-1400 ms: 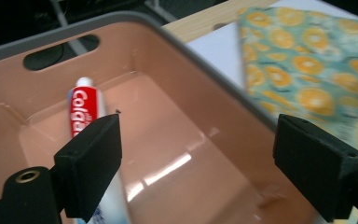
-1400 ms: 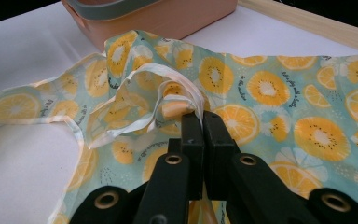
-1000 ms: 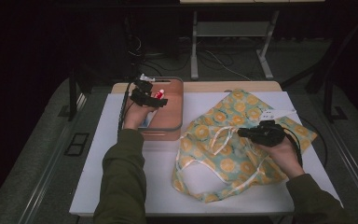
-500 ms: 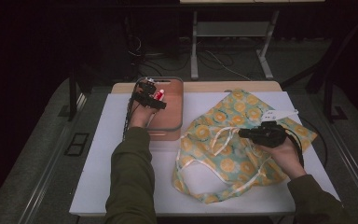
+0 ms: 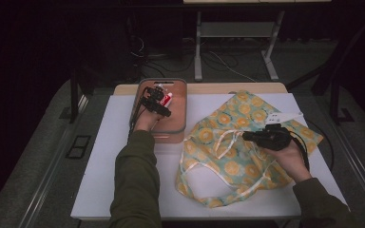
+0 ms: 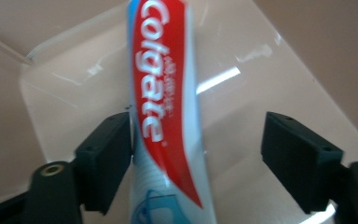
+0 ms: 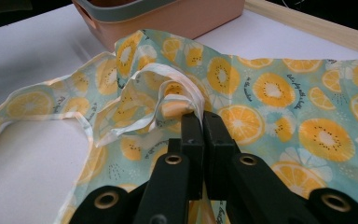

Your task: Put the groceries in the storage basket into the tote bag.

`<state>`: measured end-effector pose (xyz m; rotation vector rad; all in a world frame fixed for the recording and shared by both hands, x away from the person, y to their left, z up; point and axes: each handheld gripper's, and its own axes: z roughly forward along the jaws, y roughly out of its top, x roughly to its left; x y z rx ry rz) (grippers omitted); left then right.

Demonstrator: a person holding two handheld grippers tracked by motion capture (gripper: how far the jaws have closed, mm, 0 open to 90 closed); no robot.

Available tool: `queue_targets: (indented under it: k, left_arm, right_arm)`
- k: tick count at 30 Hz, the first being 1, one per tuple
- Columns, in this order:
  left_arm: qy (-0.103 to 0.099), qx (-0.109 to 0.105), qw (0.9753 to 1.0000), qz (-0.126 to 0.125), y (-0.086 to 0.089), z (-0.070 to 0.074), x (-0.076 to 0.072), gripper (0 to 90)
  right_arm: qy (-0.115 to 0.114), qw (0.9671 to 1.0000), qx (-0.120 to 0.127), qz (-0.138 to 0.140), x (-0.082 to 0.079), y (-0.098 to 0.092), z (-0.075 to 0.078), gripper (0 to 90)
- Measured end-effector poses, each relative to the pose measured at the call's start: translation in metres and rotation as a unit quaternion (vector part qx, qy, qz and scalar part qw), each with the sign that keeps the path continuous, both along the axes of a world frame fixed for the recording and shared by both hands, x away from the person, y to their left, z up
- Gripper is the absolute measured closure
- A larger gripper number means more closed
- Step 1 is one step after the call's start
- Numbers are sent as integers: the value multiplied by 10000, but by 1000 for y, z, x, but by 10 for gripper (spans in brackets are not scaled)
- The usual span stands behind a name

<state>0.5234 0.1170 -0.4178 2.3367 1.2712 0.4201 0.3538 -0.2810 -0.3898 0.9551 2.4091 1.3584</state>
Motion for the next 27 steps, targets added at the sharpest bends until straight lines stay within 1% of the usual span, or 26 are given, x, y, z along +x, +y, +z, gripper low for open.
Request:
queue_targets:
  k: [3,7,10,12,14,17,20,23,26,27]
  left_arm:
    - [85,39,9999,-128,-2,-2,-1,323]
    - [161,-26,9996,-234,-2,-2,-1,406]
    - [253,45,9991,-338,-4,-4,-2,472]
    - [324,-57,9987,-391,-4,-4,-2,505]
    - [347,-80,9985,-411,-4,-4,-2,527]
    - [355,-113,9982,-473,-5,-2,-3,595]
    - [335,-226,9982,-454,-3,1,-4,693]
    - [286,-158,9982,-512,-4,3,-5,738]
    - [250,-138,9984,-497,-5,5,-5,753]
    - [219,-100,9986,-478,-5,5,-5,755]
  right_arm:
    - [-6,10000,-1,-4,0,-1,0,878]
    - [1,10000,-13,-5,0,0,-1,878]
    - [9,10000,-20,-13,-1,0,-1,878]
    - [1,10000,-23,-8,-1,1,0,878]
    - [0,10000,-25,-11,-1,1,-1,878]
    - [4,10000,-32,-8,-1,1,-1,878]
    - [0,10000,-32,-11,-1,1,-1,878]
    - [0,10000,-41,-9,-1,1,-1,878]
    - [-10,10000,-42,-7,-1,1,-1,878]
    - [-8,10000,-44,-8,-1,1,-1,878]
